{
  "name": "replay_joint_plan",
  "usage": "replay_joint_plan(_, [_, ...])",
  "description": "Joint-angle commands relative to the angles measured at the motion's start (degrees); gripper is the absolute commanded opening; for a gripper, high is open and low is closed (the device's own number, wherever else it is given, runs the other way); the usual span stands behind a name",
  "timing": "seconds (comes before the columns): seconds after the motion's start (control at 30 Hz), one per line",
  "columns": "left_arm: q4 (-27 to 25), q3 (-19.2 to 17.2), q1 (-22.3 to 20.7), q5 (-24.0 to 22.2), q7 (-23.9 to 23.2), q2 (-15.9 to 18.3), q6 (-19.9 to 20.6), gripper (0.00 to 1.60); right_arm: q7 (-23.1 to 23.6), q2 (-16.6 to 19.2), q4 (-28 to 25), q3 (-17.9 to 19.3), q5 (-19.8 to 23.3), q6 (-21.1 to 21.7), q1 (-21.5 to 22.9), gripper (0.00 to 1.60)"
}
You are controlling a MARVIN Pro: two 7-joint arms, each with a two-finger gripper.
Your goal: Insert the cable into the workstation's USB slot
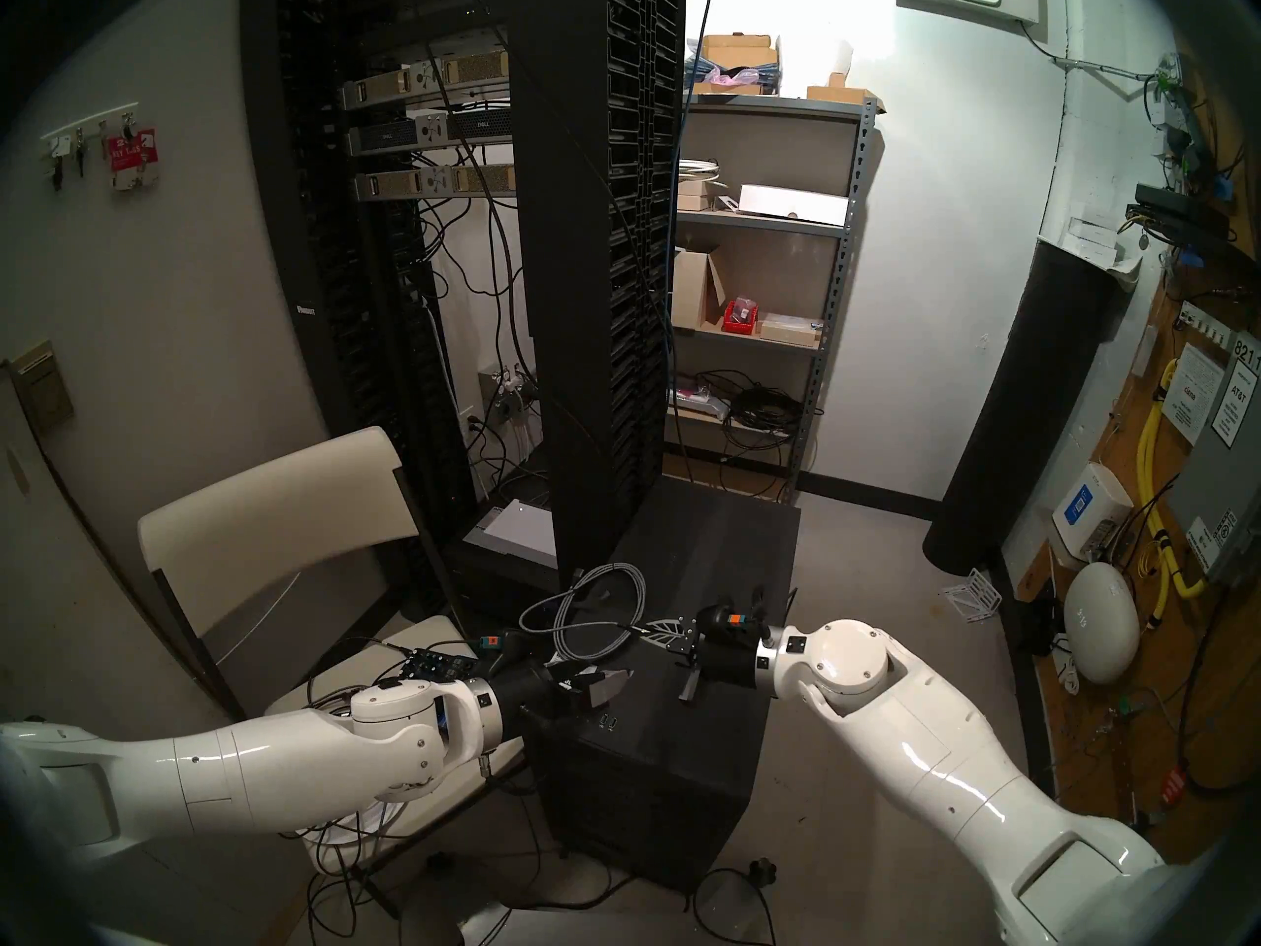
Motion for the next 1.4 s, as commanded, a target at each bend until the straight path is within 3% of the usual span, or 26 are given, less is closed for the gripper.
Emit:
replay_joint_plan(0.0, [-1.3, -2.2, -1.3, -5.9, -3.2, -0.2, 3.4, 1.60, -0.1, -0.3, -0.8, 0.3, 0.0, -0.5, 0.9, 0.00])
replay_joint_plan(0.2, [-0.8, -3.4, -1.5, -11.1, -5.3, -0.4, 6.6, 1.60, -0.2, -0.4, -0.9, 0.3, -0.2, -0.6, 0.9, 0.00])
replay_joint_plan(0.23, [-0.7, -3.6, -1.5, -12.1, -5.7, -0.4, 7.3, 1.54, -0.2, -0.5, -0.9, 0.3, -0.2, -0.7, 1.0, 0.00])
replay_joint_plan(0.33, [-0.4, -4.1, -1.5, -14.8, -6.6, -0.6, 8.9, 1.60, -0.2, -0.6, -0.9, 0.3, -0.3, -0.7, 1.0, 0.00])
replay_joint_plan(0.5, [0.2, -5.0, -1.3, -20.2, -8.5, -1.1, 12.3, 1.52, -0.3, -0.7, -1.0, 0.3, -0.5, -0.9, 1.0, 0.00])
replay_joint_plan(0.73, [2.3, -6.3, -0.9, -28.6, -11.0, -2.3, 17.5, 1.25, -0.3, -0.9, -1.2, 0.3, -0.7, -1.3, 1.1, 0.00])
replay_joint_plan(0.87, [4.1, -6.8, -0.8, -33.2, -12.3, -3.3, 20.5, 0.99, -0.3, -1.0, -1.3, 0.3, -0.9, -1.5, 1.1, 0.00])
replay_joint_plan(0.93, [5.2, -7.1, -0.7, -35.6, -12.8, -3.9, 22.1, 1.12, -0.3, -1.0, -1.4, 0.3, -0.9, -1.7, 1.1, 0.00])
replay_joint_plan(1.03, [6.8, -7.4, -0.6, -39.0, -13.6, -4.9, 24.2, 1.14, -0.3, -1.0, -1.5, 0.2, -1.0, -1.9, 1.1, 0.00])
replay_joint_plan(1.1, [7.3, -7.5, -0.5, -40.2, -13.8, -5.3, 24.9, 1.07, -0.3, -1.1, -1.5, 0.2, -1.1, -1.9, 1.1, 0.00])
replay_joint_plan(1.13, [8.6, -7.8, -0.6, -42.9, -14.4, -6.0, 26.9, 1.03, -0.3, -1.1, -1.6, 0.2, -1.2, -2.1, 1.1, 0.00])
replay_joint_plan(1.2, [9.6, -8.0, -0.6, -44.8, -14.7, -6.6, 28.3, 1.12, -0.3, -1.1, -1.7, 0.2, -1.2, -2.2, 1.1, 0.00])
replay_joint_plan(1.37, [12.4, -8.5, -0.7, -49.9, -15.5, -8.3, 31.9, 1.05, -0.3, -1.1, -1.9, 0.2, -1.4, -2.6, 1.1, 0.00])
